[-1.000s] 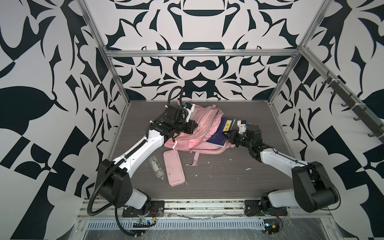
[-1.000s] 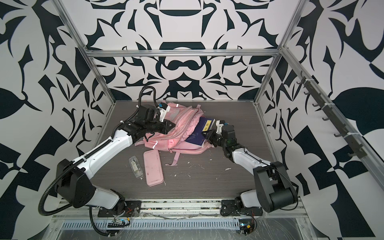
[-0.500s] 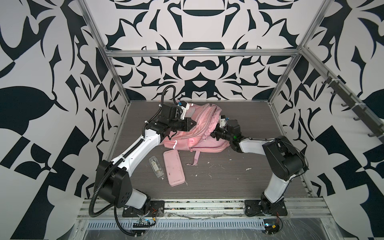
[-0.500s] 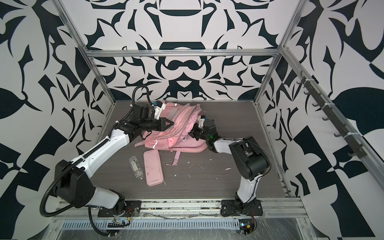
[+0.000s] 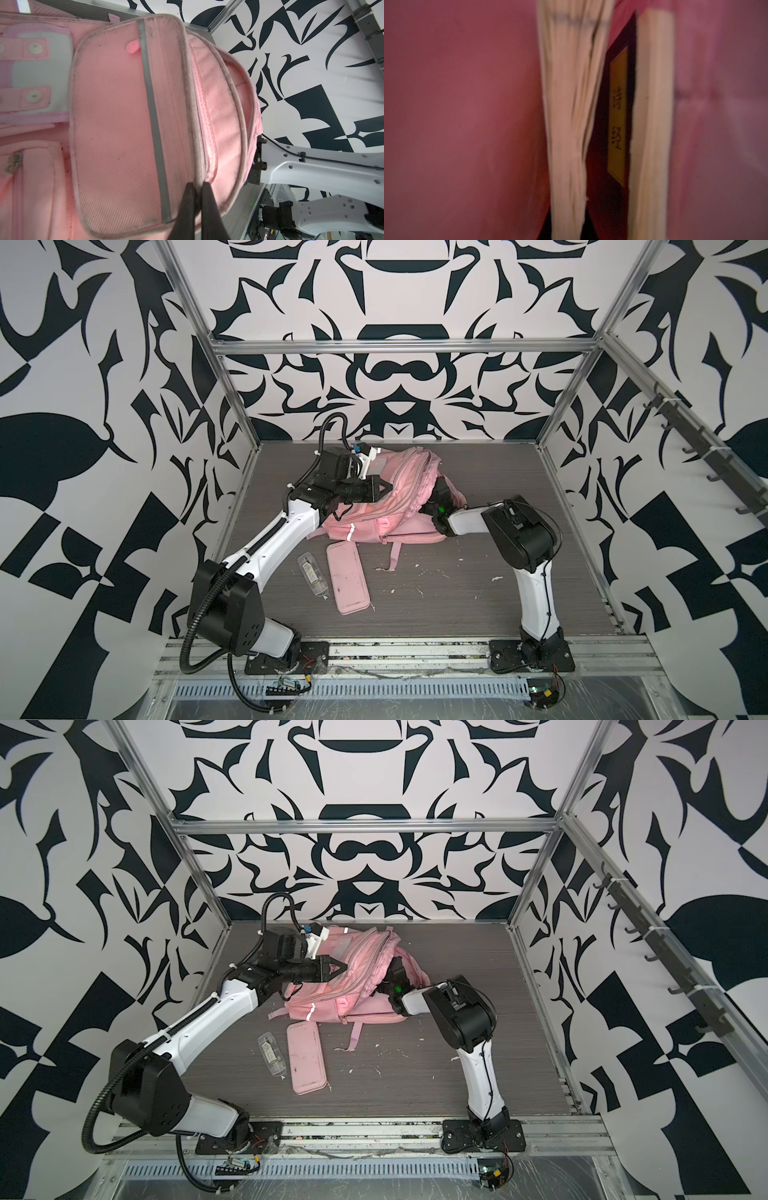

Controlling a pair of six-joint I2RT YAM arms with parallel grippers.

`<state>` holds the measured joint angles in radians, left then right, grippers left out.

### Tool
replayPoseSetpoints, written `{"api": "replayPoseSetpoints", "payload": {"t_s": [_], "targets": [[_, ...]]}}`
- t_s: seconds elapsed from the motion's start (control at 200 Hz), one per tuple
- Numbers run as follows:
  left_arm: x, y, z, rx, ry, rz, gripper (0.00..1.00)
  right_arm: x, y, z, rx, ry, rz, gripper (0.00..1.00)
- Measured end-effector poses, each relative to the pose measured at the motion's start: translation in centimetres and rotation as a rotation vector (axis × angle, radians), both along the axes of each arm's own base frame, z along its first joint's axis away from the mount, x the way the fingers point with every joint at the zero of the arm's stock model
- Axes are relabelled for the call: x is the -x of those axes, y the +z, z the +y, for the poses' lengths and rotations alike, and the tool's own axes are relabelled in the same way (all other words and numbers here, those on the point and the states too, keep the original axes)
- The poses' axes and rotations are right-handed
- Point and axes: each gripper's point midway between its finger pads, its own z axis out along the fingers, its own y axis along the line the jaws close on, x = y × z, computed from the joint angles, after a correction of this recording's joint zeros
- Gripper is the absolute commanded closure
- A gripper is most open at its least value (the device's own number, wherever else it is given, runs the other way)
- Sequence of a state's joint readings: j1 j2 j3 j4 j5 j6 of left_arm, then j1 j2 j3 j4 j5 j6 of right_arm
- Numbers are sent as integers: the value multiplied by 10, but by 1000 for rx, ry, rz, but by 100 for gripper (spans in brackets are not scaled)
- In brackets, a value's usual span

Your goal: Pack the student bag

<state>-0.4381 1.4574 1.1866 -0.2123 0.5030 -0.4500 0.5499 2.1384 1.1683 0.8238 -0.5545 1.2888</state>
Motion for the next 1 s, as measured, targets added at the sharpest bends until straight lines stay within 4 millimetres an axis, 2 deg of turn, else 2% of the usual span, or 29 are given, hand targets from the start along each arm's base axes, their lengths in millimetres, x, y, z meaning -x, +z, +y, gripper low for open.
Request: {"api": "replayPoseSetpoints", "payload": {"t_s": [0.21,0.345,0.495,0.685,0.81,1.0], "targets": [[1,0,4,14,1,4,100,4,-13,2,146,36,12,61],[1,1,6,26,5,1,100,4,-12,-3,259,50,-3,48],[1,3,10,42,12,-4,100,8,-7,-13,389,61,-29,40],[2,4,14,59,17,-7,100,10,-4,-24,504,66,-56,41],[3,1,14,64,16,4,100,14,-12,-28,541,76,-45,53],[3,2,13,70,16,7,100,12,-12,-26,533,74,-47,66]]}}
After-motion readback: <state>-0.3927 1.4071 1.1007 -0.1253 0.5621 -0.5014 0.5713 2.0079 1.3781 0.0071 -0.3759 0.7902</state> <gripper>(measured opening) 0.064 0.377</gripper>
